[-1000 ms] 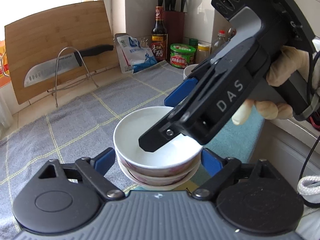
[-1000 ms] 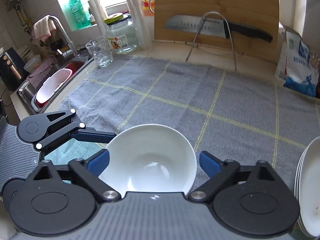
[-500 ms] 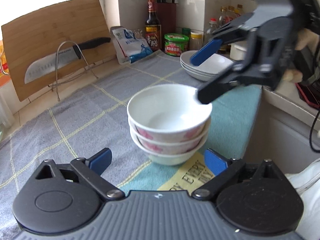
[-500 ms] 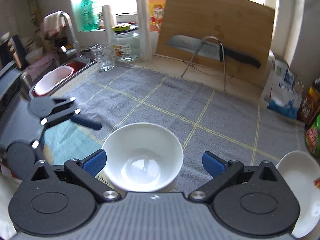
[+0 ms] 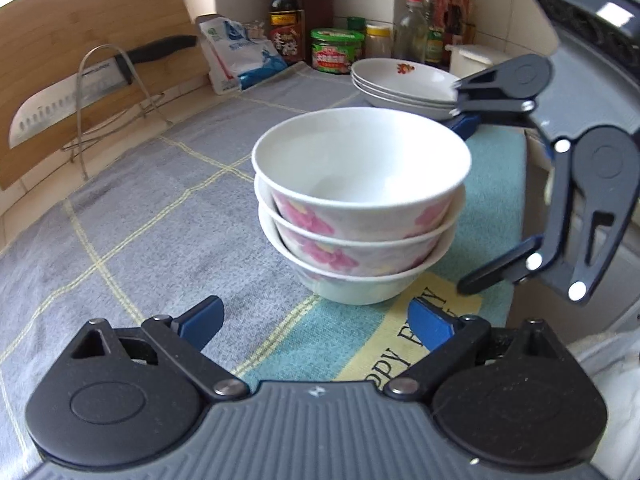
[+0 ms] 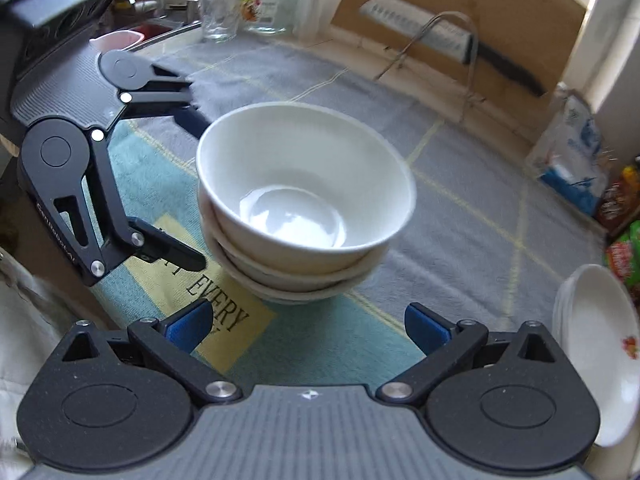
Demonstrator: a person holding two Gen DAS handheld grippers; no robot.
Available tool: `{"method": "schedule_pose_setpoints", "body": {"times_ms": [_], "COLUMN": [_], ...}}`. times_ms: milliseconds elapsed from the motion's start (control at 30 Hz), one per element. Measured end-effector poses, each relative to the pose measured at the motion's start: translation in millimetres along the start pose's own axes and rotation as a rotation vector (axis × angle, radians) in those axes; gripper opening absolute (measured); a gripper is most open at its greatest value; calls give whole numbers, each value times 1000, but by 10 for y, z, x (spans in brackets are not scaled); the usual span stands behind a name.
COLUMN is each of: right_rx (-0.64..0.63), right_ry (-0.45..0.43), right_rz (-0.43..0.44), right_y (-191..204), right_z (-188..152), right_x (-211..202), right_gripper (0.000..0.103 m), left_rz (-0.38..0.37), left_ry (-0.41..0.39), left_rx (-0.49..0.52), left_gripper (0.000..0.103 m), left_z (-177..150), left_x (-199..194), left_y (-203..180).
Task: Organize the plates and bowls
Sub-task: 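Clamp the three-bowl stack between the left and right grippers from opposite sides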
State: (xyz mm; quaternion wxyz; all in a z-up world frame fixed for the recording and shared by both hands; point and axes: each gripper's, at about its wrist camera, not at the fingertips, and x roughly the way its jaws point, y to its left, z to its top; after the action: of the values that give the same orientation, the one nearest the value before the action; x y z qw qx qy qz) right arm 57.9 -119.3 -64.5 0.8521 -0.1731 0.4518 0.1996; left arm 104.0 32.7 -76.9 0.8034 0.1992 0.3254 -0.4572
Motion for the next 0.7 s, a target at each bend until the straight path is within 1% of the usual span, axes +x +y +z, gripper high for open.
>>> {"method": "schedule_pose_setpoints", "body": {"times_ms": [133,267,367,467,533,700], "right_rx": [-15,-47,-89,-113,-123,-146], "right_ry": [-24,-41,-42,-43,-42,-35], "right_rz": [37,79,114,144,171,225], "right_y": [-59,-130,-189,-264,-299,-345], "right_z": [58,89,104,125,136,164], "right_x": [104,149,158,157,158,173], "right_gripper": [103,103,103,103,102,101], "left_rz": [-11,-22,-58,-76,-98,-158], "left_ry": [17,30,37,53,62,89], "left_rx": [32,104,153,200,214,230], "left_gripper": [98,97,96,95,93,91], "left_z": [36,95,146,203,227,262], "left_x": [65,95,89,109,130,197], "left_y": [-2,-33,-48,-52,-37,26]}}
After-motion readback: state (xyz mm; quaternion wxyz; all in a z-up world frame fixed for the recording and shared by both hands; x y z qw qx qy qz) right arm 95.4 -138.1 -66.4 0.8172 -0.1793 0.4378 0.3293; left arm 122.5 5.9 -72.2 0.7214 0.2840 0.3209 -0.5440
